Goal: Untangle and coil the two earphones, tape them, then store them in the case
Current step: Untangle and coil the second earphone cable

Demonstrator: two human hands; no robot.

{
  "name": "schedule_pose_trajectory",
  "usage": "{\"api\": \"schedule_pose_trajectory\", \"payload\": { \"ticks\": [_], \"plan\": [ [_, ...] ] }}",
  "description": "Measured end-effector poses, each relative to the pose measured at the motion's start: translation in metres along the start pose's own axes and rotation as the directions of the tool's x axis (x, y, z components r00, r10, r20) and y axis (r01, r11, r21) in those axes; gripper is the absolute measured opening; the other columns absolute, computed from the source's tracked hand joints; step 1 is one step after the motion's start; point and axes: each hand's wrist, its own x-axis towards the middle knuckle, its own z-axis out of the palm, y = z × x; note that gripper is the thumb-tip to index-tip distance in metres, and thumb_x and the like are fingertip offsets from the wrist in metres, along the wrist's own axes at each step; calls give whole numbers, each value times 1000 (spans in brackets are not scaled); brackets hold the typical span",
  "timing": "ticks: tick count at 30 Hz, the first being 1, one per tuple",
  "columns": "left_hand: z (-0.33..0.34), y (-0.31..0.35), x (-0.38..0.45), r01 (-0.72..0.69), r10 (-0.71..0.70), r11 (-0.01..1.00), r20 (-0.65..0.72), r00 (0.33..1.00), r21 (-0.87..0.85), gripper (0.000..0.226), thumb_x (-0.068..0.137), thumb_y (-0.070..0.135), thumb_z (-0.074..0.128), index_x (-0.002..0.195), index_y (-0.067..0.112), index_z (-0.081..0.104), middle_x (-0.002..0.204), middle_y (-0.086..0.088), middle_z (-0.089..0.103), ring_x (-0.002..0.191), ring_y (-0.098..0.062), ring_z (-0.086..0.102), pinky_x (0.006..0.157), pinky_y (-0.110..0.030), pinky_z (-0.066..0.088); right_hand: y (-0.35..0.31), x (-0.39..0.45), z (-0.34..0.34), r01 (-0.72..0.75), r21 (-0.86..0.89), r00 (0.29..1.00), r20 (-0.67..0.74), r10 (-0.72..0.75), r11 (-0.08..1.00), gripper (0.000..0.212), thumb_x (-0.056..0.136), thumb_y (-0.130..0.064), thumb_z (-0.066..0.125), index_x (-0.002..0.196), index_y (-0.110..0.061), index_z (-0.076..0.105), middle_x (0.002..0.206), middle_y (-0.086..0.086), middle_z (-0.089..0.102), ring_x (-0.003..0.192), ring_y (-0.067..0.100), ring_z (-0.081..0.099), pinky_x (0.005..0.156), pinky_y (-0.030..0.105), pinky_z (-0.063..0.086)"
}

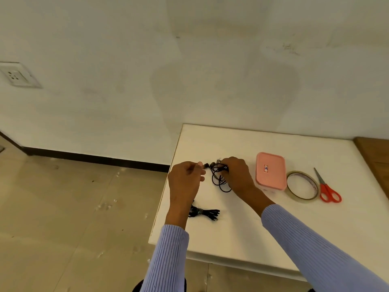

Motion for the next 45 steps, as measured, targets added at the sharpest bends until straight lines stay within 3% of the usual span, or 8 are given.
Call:
{"api": "schedule_pose_trajectory", "payload": {
  "ticks": [5, 11, 14, 17, 22, 25, 38, 45],
  "plan": [
    [13, -1, -5, -52, 47, 994, 57, 997, 91, 12, 90, 19, 59, 85, 13, 68, 82, -6, 72, 71, -13, 68, 71, -30, 55, -3, -24, -70, -87, 221, 993, -65, 104, 971, 10, 77, -15, 74, 85, -10, 73, 72, 1, 65, 65, 8, 51, 59, 2, 35],
    [33, 1, -17, -151, 115, 973, 198, 973, 173, 11, 86, 10, 62, 78, 16, 68, 80, -1, 71, 76, -15, 67, 68, -19, 50, 26, -86, -124, -194, 443, 973, -30, 230, 875, 14, 72, -12, 78, 79, -2, 72, 76, 25, 65, 68, 36, 58, 67, 41, 49],
    [38, 3, -20, -216, 154, 944, 244, 957, 251, 9, 84, 12, 65, 77, 14, 70, 70, 4, 66, 68, -8, 63, 61, -5, 43, 36, -115, -130, -248, 547, 957, 10, 290, 800, 7, 74, -10, 76, 78, -15, 73, 72, 12, 69, 66, 17, 61, 63, 27, 50],
    [43, 8, -28, -242, 153, 953, 403, 902, 182, 8, 83, 17, 68, 78, 12, 73, 68, 0, 70, 62, -7, 64, 58, -10, 46, 43, -125, -125, -341, 659, 926, 111, 362, 670, 12, 74, -6, 75, 84, -12, 74, 75, 6, 73, 68, 10, 66, 59, 14, 51],
    [66, 16, -50, -128, 37, 986, 597, 802, 110, 31, 81, 37, 69, 83, 6, 72, 76, -5, 74, 69, -14, 70, 56, -22, 54, 53, -124, -121, -364, 685, 911, 120, 395, 631, 14, 74, -9, 76, 88, -12, 74, 80, 8, 74, 75, 16, 69, 65, 22, 55],
    [74, 16, -54, -92, 6, 990, 628, 779, 105, 23, 76, 23, 76, 86, 3, 71, 76, -12, 74, 68, -17, 71, 54, -21, 51, 53, -124, -120, -373, 696, 909, 141, 393, 613, 18, 75, -8, 75, 92, -11, 73, 81, 4, 75, 76, 15, 70, 65, 22, 56],
    [64, 14, -42, 78, -115, 993, 510, 852, 94, 13, 74, 4, 76, 81, -2, 67, 78, -18, 73, 70, -25, 72, 57, -27, 57, 80, -127, -126, -505, 592, 856, 251, 452, 628, 28, 69, -9, 80, 93, -9, 67, 81, 5, 74, 76, 16, 70, 65, 25, 56],
    [60, 14, -41, 107, -112, 994, 471, 875, 37, 19, 73, 3, 77, 84, -8, 67, 78, -18, 73, 68, -24, 72, 56, -24, 57, 89, -129, -127, -468, 297, 883, 125, 452, 832, 55, 59, -9, 87, 109, -11, 64, 99, 0, 67, 91, 13, 62, 80, 21, 47]
  ]
}}
